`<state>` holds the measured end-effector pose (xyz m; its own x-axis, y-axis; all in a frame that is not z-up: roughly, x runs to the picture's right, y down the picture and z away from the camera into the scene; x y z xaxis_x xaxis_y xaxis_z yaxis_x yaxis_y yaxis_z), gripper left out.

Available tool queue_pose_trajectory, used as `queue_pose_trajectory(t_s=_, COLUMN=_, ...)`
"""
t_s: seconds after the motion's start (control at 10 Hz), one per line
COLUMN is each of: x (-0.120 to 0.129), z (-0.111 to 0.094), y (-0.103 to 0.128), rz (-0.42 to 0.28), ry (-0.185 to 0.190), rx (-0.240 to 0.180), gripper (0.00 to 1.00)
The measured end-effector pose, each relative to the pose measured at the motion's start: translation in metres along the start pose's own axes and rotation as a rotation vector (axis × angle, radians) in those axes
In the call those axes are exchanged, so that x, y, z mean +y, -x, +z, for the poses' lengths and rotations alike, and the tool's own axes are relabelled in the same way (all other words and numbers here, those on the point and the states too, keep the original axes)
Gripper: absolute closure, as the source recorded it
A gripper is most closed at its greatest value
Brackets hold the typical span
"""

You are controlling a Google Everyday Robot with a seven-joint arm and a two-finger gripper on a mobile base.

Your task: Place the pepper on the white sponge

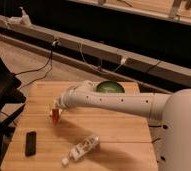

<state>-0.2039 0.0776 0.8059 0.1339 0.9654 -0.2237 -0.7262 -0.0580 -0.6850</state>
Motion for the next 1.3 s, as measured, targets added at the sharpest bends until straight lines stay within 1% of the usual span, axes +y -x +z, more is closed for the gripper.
queue_pose_trajectory(t_s=0.2, x=-0.012, z=0.008, y=0.024, rz=0.027, ry=-0.005, rx=-0.014, gripper=1.0)
queue_pose_trajectory(t_s=0.4, x=-0.025, z=0.025, y=0.054, rz=0.062, ry=-0.003, rx=-0.019, gripper=1.0)
queue_pose_trajectory(t_s=0.5, x=-0.028, z=0.039, y=0.061, rz=0.068, ry=-0.004, rx=0.005, gripper=1.0)
queue_pose_trajectory(t_s=0.6, x=-0.024, z=0.052, y=0.064, rz=0.067, ry=-0.001, rx=0.02, gripper=0.98)
queue_pose_trajectory(t_s=0.7, x=-0.021, z=0.06, y=0.063, rz=0.058, ry=0.001, rx=0.021, gripper=0.92)
queue_pose_trajectory(t_s=0.8, x=-0.017, z=0.06, y=0.062, rz=0.06, ry=0.001, rx=0.01, gripper=0.82)
queue_pose_trajectory(t_s=0.9, x=-0.013, z=0.054, y=0.059, rz=0.061, ry=0.006, rx=-0.002, gripper=0.72)
queue_pose_trajectory(t_s=1.1, x=-0.029, z=0.042, y=0.058, rz=0.066, ry=0.007, rx=-0.014, gripper=0.5)
queue_pose_trajectory(t_s=1.2, x=-0.034, z=0.042, y=0.057, rz=0.066, ry=0.006, rx=-0.011, gripper=0.45)
queue_pose_trajectory(t_s=1.3, x=-0.034, z=0.042, y=0.056, rz=0.067, ry=0.005, rx=-0.011, gripper=0.44)
